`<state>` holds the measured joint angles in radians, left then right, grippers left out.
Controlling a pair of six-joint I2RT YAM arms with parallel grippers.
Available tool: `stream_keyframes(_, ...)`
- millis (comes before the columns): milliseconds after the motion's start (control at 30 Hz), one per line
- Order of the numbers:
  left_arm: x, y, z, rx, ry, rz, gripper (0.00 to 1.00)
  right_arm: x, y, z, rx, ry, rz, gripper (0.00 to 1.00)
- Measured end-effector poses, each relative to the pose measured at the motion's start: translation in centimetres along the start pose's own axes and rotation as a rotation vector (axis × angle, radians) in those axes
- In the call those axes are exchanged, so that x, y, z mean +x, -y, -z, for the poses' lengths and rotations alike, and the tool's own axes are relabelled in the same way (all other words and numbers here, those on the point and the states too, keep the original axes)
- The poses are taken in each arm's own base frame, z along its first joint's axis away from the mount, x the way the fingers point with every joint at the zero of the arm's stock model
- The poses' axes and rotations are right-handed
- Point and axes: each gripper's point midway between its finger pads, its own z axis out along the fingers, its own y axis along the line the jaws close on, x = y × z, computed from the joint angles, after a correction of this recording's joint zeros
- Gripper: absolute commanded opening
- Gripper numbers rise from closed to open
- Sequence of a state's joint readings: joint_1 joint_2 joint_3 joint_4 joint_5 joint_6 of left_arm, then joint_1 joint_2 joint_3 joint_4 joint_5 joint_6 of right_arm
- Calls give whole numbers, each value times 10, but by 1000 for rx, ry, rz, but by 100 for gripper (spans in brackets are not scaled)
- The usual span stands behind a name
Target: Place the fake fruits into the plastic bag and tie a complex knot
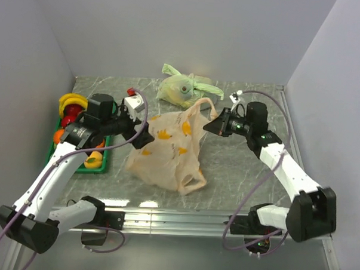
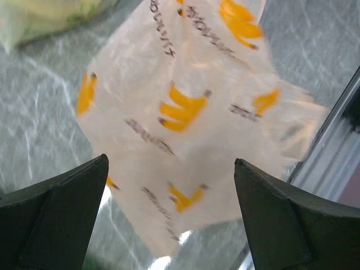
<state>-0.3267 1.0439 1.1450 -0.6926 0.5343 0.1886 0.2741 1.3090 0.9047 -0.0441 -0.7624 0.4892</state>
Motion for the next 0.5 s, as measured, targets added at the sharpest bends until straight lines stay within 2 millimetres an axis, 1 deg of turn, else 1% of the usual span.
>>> stream_keyframes(67,-13,6,-10,5,33,-15,99,-13,-8,16,21,83,1,0)
stream_keyframes(133,-27,13,-20,-3,71,-25,99,-19,-13,22,37,120,-4,0)
stream_keyframes(200,-41,23,-30,-4,107,-32,99,-20,-9,23,72,133,-29,0)
stream_keyframes(300,-57,40,-44,-13,154,-33,99,-16,5,22,142,123,-103,0)
stream_keyframes(400,-64,62,-61,-61,170,-32,99,-13,9,21,169,116,-157,0)
stream_keyframes(500,-60,82,-80,-102,159,-42,99,-12,9,21,172,114,-191,0)
